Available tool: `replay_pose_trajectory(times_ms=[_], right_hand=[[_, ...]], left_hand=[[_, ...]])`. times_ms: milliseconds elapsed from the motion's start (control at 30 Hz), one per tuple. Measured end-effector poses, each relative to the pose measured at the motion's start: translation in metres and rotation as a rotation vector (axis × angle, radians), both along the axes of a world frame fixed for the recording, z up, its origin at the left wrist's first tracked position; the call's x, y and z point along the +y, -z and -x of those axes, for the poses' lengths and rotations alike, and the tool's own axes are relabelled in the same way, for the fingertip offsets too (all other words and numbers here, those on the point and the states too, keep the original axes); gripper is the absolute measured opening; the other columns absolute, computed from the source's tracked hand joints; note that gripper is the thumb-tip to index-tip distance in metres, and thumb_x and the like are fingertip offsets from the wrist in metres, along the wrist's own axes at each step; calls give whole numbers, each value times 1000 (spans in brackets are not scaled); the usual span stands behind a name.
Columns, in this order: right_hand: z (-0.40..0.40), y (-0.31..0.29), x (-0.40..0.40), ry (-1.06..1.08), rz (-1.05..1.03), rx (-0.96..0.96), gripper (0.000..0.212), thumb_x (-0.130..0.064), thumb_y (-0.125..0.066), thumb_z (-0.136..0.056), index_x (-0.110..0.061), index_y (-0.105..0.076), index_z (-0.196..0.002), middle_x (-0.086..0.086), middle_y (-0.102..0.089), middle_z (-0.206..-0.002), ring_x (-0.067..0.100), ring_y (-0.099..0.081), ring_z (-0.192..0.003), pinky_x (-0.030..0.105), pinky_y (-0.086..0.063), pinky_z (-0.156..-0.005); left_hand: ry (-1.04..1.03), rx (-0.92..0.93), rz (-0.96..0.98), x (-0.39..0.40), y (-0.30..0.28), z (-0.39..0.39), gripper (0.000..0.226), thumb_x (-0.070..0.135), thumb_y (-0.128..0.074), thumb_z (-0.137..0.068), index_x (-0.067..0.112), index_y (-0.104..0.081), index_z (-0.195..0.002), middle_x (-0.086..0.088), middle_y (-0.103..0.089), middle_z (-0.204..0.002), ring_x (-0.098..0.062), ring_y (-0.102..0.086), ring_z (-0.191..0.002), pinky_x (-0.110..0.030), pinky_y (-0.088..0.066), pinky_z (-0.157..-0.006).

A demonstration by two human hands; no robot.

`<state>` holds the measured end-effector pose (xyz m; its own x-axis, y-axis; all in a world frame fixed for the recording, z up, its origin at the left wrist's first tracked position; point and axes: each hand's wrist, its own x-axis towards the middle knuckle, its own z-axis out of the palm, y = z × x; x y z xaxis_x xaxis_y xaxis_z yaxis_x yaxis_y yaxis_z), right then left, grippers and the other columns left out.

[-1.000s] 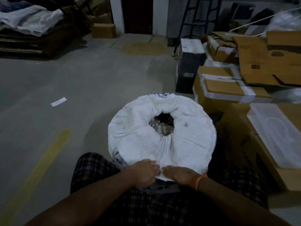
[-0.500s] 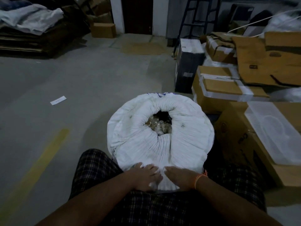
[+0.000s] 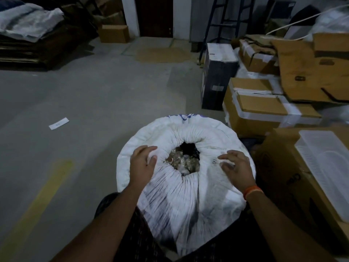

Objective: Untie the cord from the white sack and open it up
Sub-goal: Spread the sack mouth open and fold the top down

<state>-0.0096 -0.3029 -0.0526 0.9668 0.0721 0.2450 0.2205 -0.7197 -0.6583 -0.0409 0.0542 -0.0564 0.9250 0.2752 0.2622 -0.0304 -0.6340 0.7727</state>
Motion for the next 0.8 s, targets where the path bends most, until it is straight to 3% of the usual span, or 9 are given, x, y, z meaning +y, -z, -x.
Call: replay_pose_trajectory(times_ms=[67,200,400,500,600,700,800], right_hand=[[-13,7,-6,-27,98,18,23,-20,-78,-84,-32,-77,-103,5,-60,-123,22,-53,-123,30,-29,-106],[-30,15,-14,-37,173,13,25,-38,-69,-89,-39,-72,-114,7,-62,-129,28,-51,-127,41,-35,-110],[-37,26,-11,-17,227,129,39,-35,-75,-87,-48,-65,-123,3,-53,-143,29,-41,-137,47,-32,-112],[-42,22,-18,10,20,121,28,-31,-74,-89,-42,-71,-115,9,-50,-145,29,-44,-137,48,-40,-112],[-43,11,-29,93,-189,194,18,-32,-77,-87,-37,-75,-104,6,-35,-155,27,-47,-135,42,-52,-103],[-42,13,-40,128,-167,274,22,-35,-83,-80,-39,-75,-101,5,-28,-159,27,-46,-134,37,-47,-105],[-40,9,-43,80,-208,335,28,-33,-86,-77,-37,-76,-103,3,-31,-155,20,-50,-127,36,-47,-101]], left_hand=[[-17,100,-9,5,14,-13,33,18,-70,-94,29,-74,-125,-9,-58,-143,-23,-48,-139,-37,-40,-115],[60,201,131,2,21,-24,35,14,-66,-98,33,-71,-127,-10,-55,-148,-17,-40,-146,-42,-36,-120],[181,281,-180,-3,33,-29,42,21,-70,-96,30,-66,-137,-18,-51,-151,-34,-46,-142,-47,-43,-113],[45,289,-103,6,33,-35,36,33,-70,-93,34,-72,-129,-18,-51,-152,-34,-52,-138,-48,-45,-113],[-130,329,-40,27,37,-44,36,62,-69,-81,52,-73,-115,-11,-61,-145,-38,-57,-133,-35,-35,-120],[-189,582,-17,32,26,-44,42,65,-79,-75,58,-70,-115,-15,-29,-166,-35,-31,-152,-42,-25,-123],[-157,700,84,32,26,-44,46,71,-86,-59,62,-70,-102,-10,-25,-164,-36,-35,-148,-50,-32,-123]])
